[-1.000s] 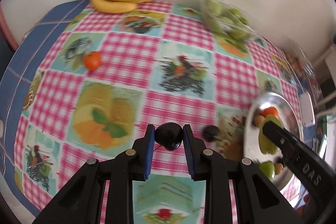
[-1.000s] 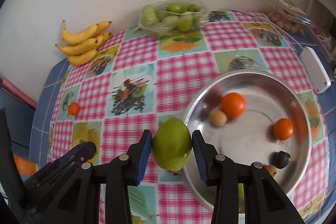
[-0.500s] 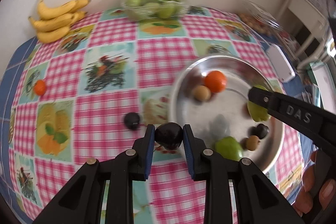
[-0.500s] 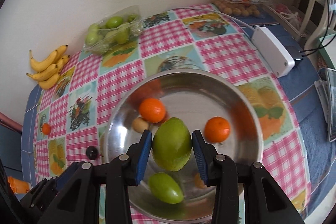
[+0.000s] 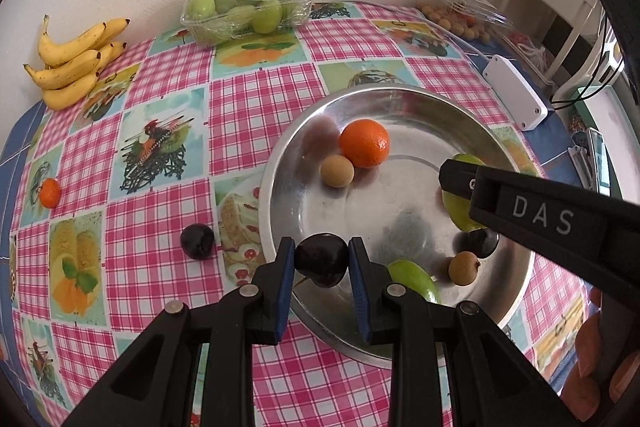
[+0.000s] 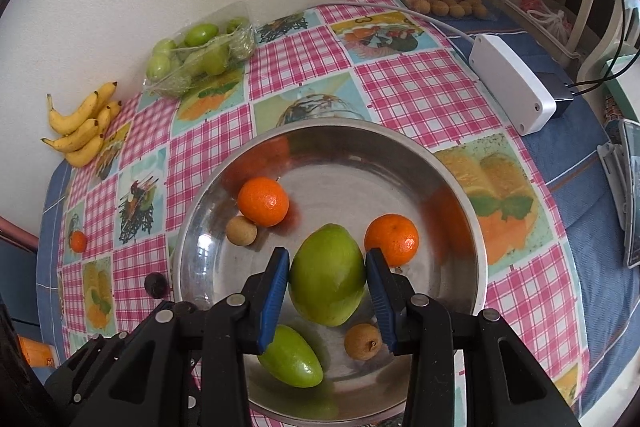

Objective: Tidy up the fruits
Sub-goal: 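Carry the plum in the left tool and the pear in the right tool over the steel bowl, then open the left tool to drop the plum while the right tool releases the pear into the bowl, then grasp the last dark plum with the right tool while the left tool approaches the mandarin orange, then close the left tool around the mandarin orange and lift it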

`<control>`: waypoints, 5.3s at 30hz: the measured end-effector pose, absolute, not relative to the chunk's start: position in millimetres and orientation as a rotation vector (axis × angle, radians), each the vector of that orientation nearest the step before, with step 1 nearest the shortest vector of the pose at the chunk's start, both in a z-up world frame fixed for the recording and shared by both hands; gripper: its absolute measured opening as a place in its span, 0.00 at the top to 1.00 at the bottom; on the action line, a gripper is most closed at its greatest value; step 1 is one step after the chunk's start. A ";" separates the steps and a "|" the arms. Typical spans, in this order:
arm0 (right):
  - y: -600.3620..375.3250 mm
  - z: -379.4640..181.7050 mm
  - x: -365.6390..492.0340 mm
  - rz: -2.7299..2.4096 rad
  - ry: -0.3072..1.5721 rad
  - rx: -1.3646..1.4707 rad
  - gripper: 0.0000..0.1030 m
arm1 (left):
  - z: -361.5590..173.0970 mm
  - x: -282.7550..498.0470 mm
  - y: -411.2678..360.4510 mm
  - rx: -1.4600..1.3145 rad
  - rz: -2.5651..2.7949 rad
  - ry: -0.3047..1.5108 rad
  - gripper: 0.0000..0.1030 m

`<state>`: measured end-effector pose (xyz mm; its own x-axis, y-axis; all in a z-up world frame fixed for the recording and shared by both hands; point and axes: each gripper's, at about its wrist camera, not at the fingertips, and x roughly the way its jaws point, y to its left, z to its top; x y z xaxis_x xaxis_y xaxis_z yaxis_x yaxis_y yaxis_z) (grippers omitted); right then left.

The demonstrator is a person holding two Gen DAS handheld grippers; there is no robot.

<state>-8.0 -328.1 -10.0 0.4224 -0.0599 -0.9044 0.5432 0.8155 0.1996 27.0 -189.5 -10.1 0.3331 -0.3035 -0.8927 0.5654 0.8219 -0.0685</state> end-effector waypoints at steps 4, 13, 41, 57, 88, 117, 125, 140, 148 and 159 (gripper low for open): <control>-326.6 -13.1 -5.7 -0.391 1.090 0.514 0.59 | -12.3 27.7 -189.7 0.269 -0.581 1.098 0.73; -323.0 -27.5 -0.9 -0.387 1.142 0.511 0.59 | -23.0 29.3 -191.2 0.284 -0.581 1.127 0.73; -316.9 -6.6 0.0 -0.398 1.107 0.443 0.52 | -4.4 39.0 -171.3 0.254 -0.544 1.163 0.50; -293.1 -6.4 8.6 -0.354 1.120 0.428 0.53 | -6.7 102.6 -32.5 -0.052 -0.179 1.206 0.50; -178.3 -10.7 57.0 -0.165 1.068 0.278 0.00 | -24.1 125.2 50.2 -0.095 -0.013 1.199 0.15; -149.9 -44.1 88.0 -0.121 1.150 0.214 0.32 | -36.2 138.3 48.4 -0.108 -0.112 1.207 0.15; -150.7 -54.0 92.9 -0.163 1.180 0.199 0.48 | -39.4 140.7 43.2 -0.098 -0.149 1.201 0.15; -157.0 -60.5 93.5 -0.167 1.191 0.244 0.71 | -42.0 140.9 41.8 -0.085 -0.148 1.212 0.15; -157.4 -54.6 92.9 -0.166 1.179 0.270 0.72 | -43.4 141.2 45.8 -0.098 -0.130 1.214 0.15; -149.8 -31.8 93.8 -0.134 1.134 0.291 0.72 | -40.7 142.0 48.5 -0.117 -0.144 1.166 0.01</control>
<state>93.8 -149.8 -31.8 0.4197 0.0418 -0.9067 0.2521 0.9543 0.1607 142.0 48.5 -40.7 0.3860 -0.1731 -0.9061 0.0519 0.9848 -0.1660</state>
